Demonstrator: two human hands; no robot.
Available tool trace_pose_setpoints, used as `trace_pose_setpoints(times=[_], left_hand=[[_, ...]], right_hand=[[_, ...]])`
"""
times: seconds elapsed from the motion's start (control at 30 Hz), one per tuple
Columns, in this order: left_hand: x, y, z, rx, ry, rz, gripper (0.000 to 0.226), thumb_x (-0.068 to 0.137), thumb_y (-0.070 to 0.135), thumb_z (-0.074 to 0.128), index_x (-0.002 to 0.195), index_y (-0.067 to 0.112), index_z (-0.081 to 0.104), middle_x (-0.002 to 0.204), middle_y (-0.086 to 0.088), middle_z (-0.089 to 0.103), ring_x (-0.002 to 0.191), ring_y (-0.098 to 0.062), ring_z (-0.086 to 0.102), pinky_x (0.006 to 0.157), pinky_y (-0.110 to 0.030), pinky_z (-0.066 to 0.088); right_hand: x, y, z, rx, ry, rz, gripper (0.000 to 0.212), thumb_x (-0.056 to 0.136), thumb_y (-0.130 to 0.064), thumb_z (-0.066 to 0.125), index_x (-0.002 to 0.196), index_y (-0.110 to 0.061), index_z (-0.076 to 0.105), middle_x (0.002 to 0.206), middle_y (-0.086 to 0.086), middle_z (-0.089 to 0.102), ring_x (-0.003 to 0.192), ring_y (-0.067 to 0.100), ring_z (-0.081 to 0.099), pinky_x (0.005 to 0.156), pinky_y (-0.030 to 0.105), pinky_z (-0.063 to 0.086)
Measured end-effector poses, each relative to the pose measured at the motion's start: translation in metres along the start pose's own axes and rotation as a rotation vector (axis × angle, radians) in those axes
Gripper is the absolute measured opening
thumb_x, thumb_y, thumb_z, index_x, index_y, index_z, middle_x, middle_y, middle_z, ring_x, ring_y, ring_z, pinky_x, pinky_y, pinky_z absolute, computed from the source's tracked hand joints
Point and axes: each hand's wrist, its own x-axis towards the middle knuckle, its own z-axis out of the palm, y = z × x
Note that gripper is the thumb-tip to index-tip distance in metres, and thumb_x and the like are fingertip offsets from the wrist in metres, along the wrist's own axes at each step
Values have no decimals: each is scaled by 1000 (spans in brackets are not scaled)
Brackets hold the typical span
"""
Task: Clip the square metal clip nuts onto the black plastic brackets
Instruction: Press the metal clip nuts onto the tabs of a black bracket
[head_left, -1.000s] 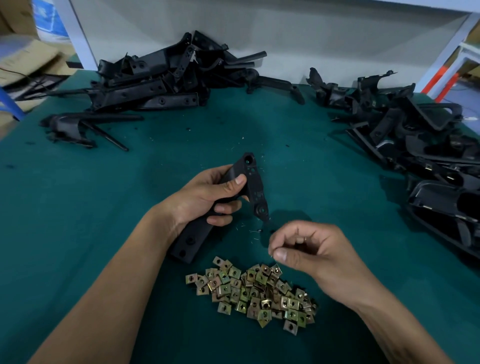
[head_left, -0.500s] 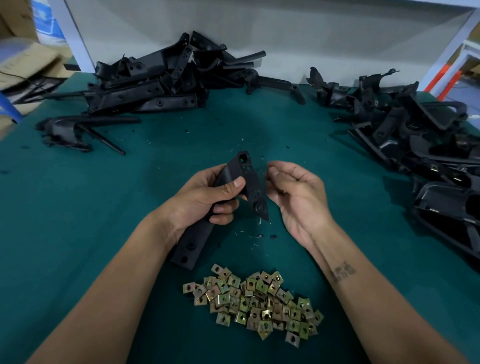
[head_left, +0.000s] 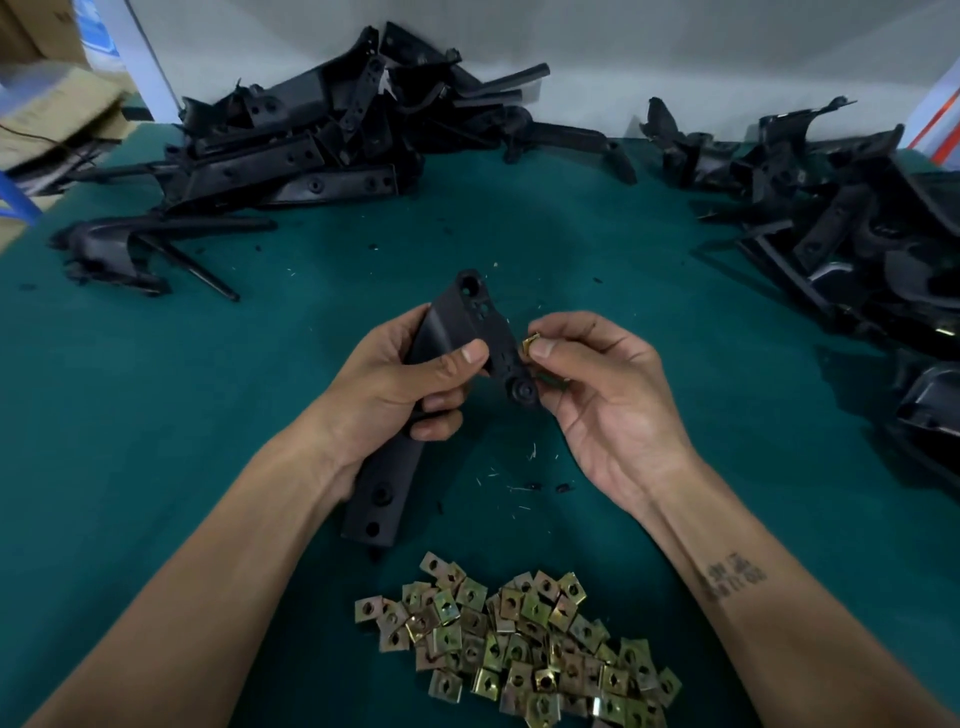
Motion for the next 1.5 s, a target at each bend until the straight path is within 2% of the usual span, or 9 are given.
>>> trace_pose_setpoints(times=[0.23, 0.47, 0.67, 0.83, 0.97, 1.17, 1.33, 1.4, 1.5], left_hand=[[-2, 0, 0, 21, 26, -9, 20, 86, 13, 68, 100, 9, 54, 73, 2, 45, 49, -8, 31, 38, -18, 30], [-3, 0, 3, 7, 39, 2, 21, 87, 11, 67, 101, 8, 52, 72, 2, 46, 49, -8, 31, 38, -19, 29], [-4, 2, 4, 53, 42, 12, 28, 88, 11, 67, 107, 9, 46, 72, 4, 51, 51, -10, 29, 39, -19, 29], [-4, 2, 6, 71, 51, 6, 29, 87, 13, 67, 108, 9, 47, 71, 4, 50, 51, -10, 28, 40, -20, 28], [-4, 1, 4, 69, 44, 7, 28, 89, 12, 68, 109, 9, 48, 70, 5, 49, 51, -10, 28, 39, -19, 29], [-3, -1, 2, 64, 40, 7, 19, 88, 13, 67, 99, 10, 51, 69, 6, 50, 51, -10, 28, 39, -19, 30], [-3, -1, 0, 88, 41, 21, 20, 90, 14, 67, 101, 10, 50, 71, 4, 49, 51, -11, 28, 40, -20, 30], [-4, -2, 0, 94, 24, 35, 22, 91, 14, 65, 105, 8, 49, 71, 3, 51, 50, -11, 27, 40, -20, 31], [-4, -2, -1, 92, 6, 52, 24, 92, 13, 63, 109, 7, 47, 71, 5, 56, 50, -10, 27, 39, -19, 31]], right_hand=[[0, 3, 1, -53, 30, -27, 22, 68, -1, 77, 89, -1, 73, 78, 13, 72, 70, 20, 69, 64, 29, 58], [-1, 3, 3, 2, 50, -4, 10, 68, 1, 76, 75, -2, 68, 78, 16, 72, 73, 24, 72, 64, 29, 59], [-1, 1, 2, -3, 67, 7, 14, 81, 9, 68, 78, -4, 63, 77, 11, 71, 70, 17, 67, 66, 26, 57], [-1, 2, 1, -14, 64, -1, 14, 82, 11, 67, 79, -2, 62, 76, 11, 72, 72, 18, 70, 65, 26, 57], [0, 2, -1, -35, 49, 8, 13, 78, 8, 70, 75, -3, 64, 76, 13, 72, 71, 19, 68, 67, 27, 58], [0, 4, -2, -28, 26, -1, 11, 71, 2, 73, 77, -1, 64, 77, 13, 72, 73, 20, 69, 70, 27, 59], [-1, 6, -2, -53, 33, -16, 11, 73, 2, 72, 80, 1, 63, 78, 13, 72, 75, 20, 69, 70, 27, 58], [-2, 4, -2, -28, -7, -13, 10, 78, -5, 72, 78, 0, 64, 80, 16, 69, 79, 25, 66, 73, 32, 56], [-3, 0, -3, 39, -45, 12, 22, 86, -16, 69, 78, 4, 71, 83, 21, 67, 83, 34, 63, 77, 39, 54]])
